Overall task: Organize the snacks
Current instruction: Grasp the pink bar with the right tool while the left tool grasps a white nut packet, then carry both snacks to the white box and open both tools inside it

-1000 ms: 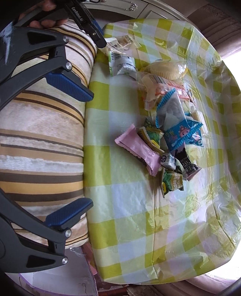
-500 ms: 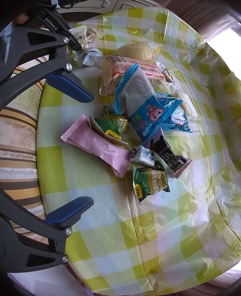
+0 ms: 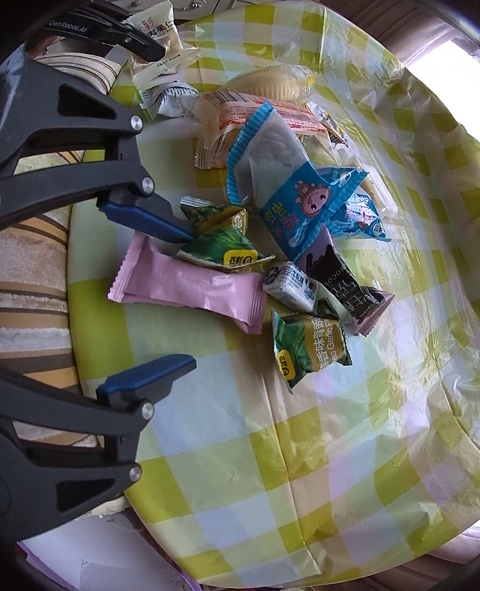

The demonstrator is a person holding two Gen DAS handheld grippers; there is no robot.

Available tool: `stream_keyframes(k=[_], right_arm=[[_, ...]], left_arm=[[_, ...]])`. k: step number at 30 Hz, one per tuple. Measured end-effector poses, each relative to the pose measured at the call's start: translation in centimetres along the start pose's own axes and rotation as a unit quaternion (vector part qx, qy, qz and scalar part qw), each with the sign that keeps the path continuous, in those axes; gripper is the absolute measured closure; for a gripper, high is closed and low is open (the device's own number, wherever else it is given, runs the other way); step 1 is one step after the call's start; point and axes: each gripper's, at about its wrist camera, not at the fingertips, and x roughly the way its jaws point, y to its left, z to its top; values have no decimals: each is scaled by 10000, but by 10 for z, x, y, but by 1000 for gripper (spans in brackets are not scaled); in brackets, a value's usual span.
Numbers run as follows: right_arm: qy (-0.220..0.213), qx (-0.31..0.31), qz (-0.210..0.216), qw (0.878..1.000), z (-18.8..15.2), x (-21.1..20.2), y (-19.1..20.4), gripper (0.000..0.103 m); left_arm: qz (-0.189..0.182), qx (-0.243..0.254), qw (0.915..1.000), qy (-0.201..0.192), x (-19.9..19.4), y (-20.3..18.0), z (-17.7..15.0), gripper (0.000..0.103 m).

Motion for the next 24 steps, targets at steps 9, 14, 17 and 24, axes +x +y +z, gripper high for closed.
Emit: stream_keyframes(k=[9, 14, 17, 24], right_arm=[[60, 23, -221, 9997, -24, -19, -25, 36], [44, -246, -176, 9995, -20, -19, -22, 37], [17, -247, -222, 9994, -17, -18, -24, 59], [-208, -45, -227, 9995, -19, -38, -40, 79]], left_arm=[[-57, 84, 9999, -20, -4, -14, -3, 81], [-85, 287, 9995, 34, -3, -27, -2, 81], [-94, 480, 9988, 62, -2, -42, -1, 81], [-115, 1048, 9944, 40, -4, -85, -1, 81]])
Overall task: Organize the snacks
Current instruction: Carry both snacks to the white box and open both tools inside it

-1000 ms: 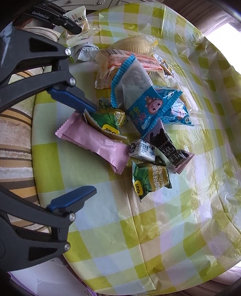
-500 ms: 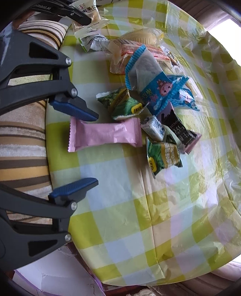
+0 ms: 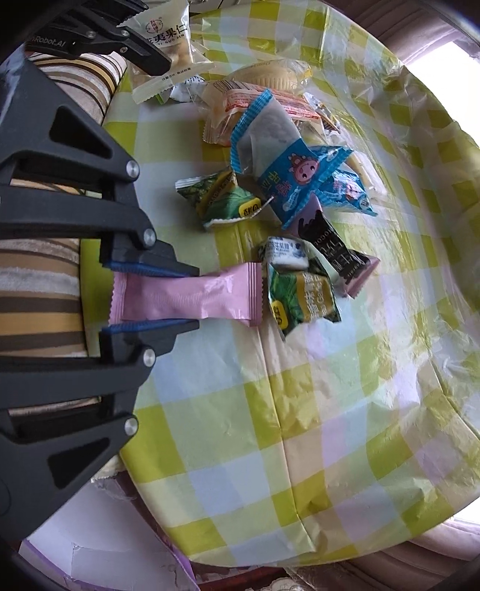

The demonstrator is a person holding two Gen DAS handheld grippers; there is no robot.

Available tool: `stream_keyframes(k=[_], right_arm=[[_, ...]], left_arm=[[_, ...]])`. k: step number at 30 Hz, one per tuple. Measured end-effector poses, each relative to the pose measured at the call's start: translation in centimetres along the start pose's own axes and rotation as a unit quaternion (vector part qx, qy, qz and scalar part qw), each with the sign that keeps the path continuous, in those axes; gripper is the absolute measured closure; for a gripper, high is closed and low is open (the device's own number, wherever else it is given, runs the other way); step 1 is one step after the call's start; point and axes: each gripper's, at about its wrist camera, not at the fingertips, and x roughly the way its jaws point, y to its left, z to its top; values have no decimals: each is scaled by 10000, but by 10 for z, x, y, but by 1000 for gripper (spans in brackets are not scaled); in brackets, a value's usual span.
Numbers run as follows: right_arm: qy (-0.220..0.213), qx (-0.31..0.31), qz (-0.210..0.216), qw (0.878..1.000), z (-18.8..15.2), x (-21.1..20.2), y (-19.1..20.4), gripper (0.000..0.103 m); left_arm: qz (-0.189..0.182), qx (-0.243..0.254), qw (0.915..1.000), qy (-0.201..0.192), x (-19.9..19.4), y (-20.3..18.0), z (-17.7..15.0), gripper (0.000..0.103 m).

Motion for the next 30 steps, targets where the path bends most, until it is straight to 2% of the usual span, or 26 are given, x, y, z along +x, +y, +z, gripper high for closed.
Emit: stream_keyframes(k=[5, 16, 26, 30], right_arm=[[-247, 191, -70, 9995, -9, -26, -28, 79], [-539, 707, -218, 9958, -31, -61, -85, 80], [-681, 1130, -564, 9897, -54, -86, -142, 80], [-699, 1288, -662, 9870, -69, -92, -164, 80]], left_arm=[[-136, 348, 9993, -68, -4, -32, 7, 81], [-718, 989, 9925, -93, -14, -110, 13, 81], [-1217, 1522, 9808, -8, -25, -175, 4, 81], [-1654, 1611, 9728, 174, -28, -197, -1, 81]])
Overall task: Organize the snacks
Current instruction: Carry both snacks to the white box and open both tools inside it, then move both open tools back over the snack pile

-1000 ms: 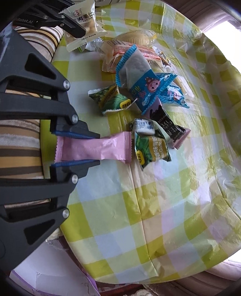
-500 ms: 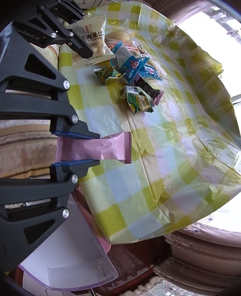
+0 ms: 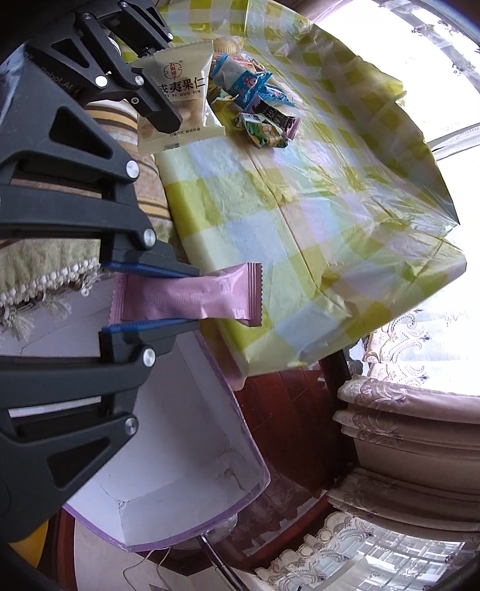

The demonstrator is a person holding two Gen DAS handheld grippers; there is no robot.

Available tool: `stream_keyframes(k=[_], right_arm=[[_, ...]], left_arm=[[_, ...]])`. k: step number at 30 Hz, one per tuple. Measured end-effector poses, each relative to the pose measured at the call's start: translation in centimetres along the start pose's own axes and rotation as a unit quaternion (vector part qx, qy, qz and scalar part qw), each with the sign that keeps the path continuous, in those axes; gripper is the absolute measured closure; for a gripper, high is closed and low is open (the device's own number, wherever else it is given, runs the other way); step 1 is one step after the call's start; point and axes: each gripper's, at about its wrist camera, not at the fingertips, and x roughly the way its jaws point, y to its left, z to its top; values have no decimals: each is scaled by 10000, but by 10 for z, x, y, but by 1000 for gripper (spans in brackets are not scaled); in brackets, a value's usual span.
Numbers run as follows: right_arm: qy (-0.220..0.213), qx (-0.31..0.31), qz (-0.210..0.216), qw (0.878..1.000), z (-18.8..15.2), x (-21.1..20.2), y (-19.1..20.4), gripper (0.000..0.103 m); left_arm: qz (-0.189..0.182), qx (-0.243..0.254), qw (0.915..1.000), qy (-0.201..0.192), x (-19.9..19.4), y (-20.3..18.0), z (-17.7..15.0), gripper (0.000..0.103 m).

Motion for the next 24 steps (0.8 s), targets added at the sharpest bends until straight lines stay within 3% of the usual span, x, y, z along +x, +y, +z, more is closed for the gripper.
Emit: stream_keyframes(k=[8, 15, 16, 17, 18, 19, 20, 21, 24], right_arm=[[44, 359, -318, 9988, -18, -6, -55, 79], [91, 600, -416, 9973, -27, -5, -83, 78], [88, 614, -445, 9971, -27, -5, -84, 74], [85, 611, -487, 9969, -27, -5, -84, 69], [82, 595, -551, 9967, -27, -5, -83, 54], [60, 574, -608, 9965, -26, -4, -82, 38], [-18, 542, -610, 9967, -25, -6, -81, 34], [-99, 525, -597, 9968, -24, -9, -80, 32], [-203, 458, -782, 9957, -20, -14, -75, 25]], left_arm=[[-1099, 101, 9933, 339, 14, -41, -3, 81], [-1422, 171, 9882, 537, 22, -58, -5, 78], [-1431, 185, 9880, 548, 22, -59, -5, 77], [-1425, 193, 9881, 549, 22, -60, -5, 69], [-1419, 180, 9882, 543, 22, -59, -5, 55], [-1410, 152, 9886, 513, 21, -58, -4, 47], [-1399, 117, 9890, 461, 20, -56, -4, 34], [-1382, 82, 9895, 411, 18, -54, -3, 28], [-1264, -17, 9914, 348, 17, -48, -1, 22]])
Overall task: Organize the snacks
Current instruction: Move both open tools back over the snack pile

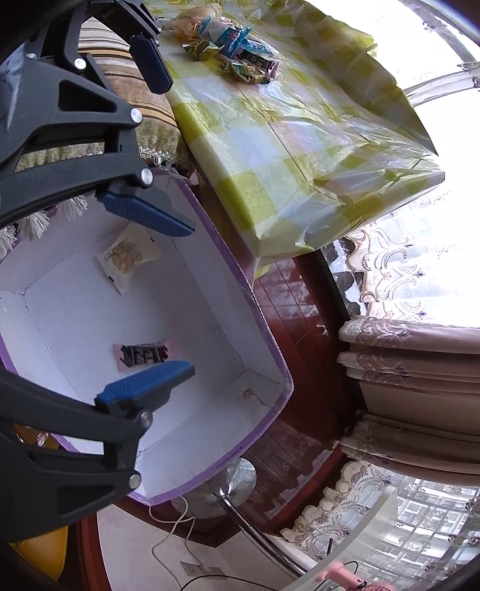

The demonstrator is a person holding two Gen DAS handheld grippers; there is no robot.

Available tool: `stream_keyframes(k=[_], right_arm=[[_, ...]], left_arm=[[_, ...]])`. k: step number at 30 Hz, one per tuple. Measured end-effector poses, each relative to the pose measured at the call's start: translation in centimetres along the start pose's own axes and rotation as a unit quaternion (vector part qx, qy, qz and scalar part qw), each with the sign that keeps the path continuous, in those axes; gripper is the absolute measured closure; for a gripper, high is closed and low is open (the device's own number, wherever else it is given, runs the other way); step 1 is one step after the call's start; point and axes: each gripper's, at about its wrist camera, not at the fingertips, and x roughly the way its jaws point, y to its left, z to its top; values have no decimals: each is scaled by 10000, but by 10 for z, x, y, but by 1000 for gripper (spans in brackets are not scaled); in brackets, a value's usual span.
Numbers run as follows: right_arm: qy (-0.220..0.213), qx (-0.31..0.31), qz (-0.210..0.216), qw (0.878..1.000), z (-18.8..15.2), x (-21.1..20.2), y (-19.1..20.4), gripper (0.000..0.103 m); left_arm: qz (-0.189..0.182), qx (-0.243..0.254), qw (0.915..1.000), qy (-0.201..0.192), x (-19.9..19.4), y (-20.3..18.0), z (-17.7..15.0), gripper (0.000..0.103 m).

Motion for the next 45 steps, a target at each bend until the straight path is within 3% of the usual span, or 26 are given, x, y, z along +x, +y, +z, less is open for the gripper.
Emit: stream_keyframes(k=[2, 6, 14, 20, 30, 37, 45], right_arm=[[-26, -115, -96, 9999, 2, -2, 5, 22], [-84, -293, -196, 9993, 3, -6, 16, 22], [-514, -437, 17, 9977, 7, -25, 34, 16], [-611, -639, 441, 9951, 5, -36, 61, 16], [-543, -1159, 1244, 9839, -9, -44, 115, 16], [-334, -1282, 1720, 9762, -16, -38, 148, 16], [-198, -1728, 1891, 9664, -25, -34, 196, 16]], left_arm=[[147, -119, 9998, -42, -3, 6, 0, 21], [848, -324, 9954, -304, -16, 19, 0, 21], [951, -1043, 9861, -877, -51, 66, -13, 21], [1061, -1201, 9797, -1203, -85, 100, -27, 21], [1608, -1822, 9566, -1605, -134, 161, -69, 21], [1872, -2427, 9373, -1660, -161, 209, -112, 21], [2135, -2940, 9176, -1609, -182, 258, -156, 30]])
